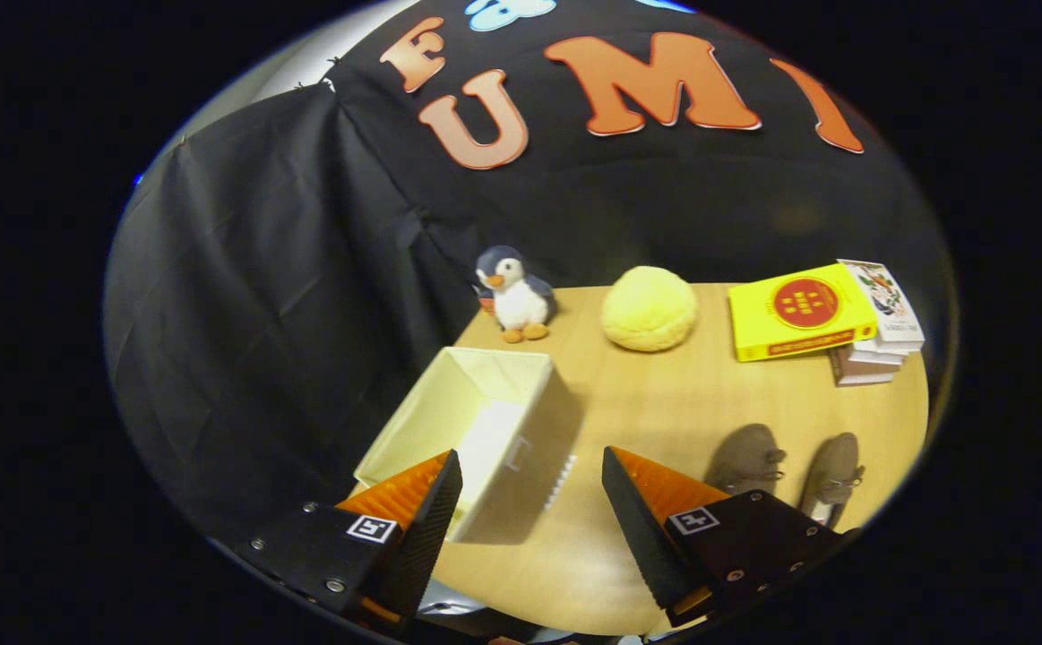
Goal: Open the storage box then place both shoes into the box .Put the left shoe in first, then the right shoe, with the right side of both shoes facing outward in a uniform manner.
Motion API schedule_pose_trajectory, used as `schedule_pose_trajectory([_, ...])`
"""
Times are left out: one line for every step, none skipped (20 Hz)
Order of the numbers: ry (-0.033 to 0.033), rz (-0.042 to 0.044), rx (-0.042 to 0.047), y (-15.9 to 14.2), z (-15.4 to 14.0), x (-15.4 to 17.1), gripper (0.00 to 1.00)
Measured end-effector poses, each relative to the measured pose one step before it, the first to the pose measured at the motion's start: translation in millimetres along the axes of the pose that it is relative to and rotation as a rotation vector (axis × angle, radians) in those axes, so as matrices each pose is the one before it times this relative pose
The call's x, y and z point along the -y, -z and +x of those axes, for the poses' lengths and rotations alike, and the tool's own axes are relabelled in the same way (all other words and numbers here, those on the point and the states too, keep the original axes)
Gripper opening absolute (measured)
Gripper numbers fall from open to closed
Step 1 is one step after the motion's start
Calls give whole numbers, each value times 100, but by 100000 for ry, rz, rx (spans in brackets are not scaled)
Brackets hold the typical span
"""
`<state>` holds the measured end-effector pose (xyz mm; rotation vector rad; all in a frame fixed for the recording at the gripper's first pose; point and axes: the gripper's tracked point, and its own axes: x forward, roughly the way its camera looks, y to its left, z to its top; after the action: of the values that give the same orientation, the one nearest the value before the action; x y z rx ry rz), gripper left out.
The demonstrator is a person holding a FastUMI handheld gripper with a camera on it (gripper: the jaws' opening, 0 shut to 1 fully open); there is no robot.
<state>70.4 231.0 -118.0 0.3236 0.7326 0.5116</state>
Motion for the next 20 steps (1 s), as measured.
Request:
schedule_pose_trajectory([3883, -300, -1220, 655, -284, 1942, 94])
schedule_pose_trajectory([3039, -592, -999, 663, -272, 1715, 95])
schedule_pose_trajectory([3225, -378, -1311, 698, -85, 1731, 96])
schedule_pose_trajectory([2517, 310, -1695, 773, -102, 1655, 96])
schedule_pose_trajectory([1951, 829, -1666, 491, 368, 1375, 96])
schedule_pose_trajectory([1883, 687, -1231, 414, 245, 1403, 96])
schedule_pose_trajectory([2363, 121, -1438, 675, 371, 1479, 96])
schedule_pose_trajectory([2433, 272, -1561, 607, 372, 1580, 96])
schedule_pose_trajectory([2136, 422, -2492, 1040, 470, 1259, 96])
schedule_pose_trajectory([1583, -128, -2174, 892, 613, 1099, 96])
schedule_pose_trajectory([1644, -390, -1518, 557, 870, 1033, 96])
schedule_pose_trajectory([1667, -590, -2272, 736, 965, 994, 96])
schedule_pose_trajectory([1192, -671, -2371, 810, 962, 727, 96])
schedule_pose_trajectory([732, -441, -1710, 517, 883, 334, 95])
schedule_pose_trajectory([-235, -452, -1137, 381, 939, 171, 94])
schedule_pose_trajectory([646, -218, -350, 255, 879, 183, 93])
schedule_pose_trajectory([1006, -200, -135, 126, 865, 251, 92])
schedule_pose_trajectory([1465, -59, -429, 153, 881, 346, 91])
schedule_pose_trajectory([1464, 16, -528, -7, 769, 367, 90])
schedule_pose_trajectory([608, 356, -741, -75, 822, 227, 88])
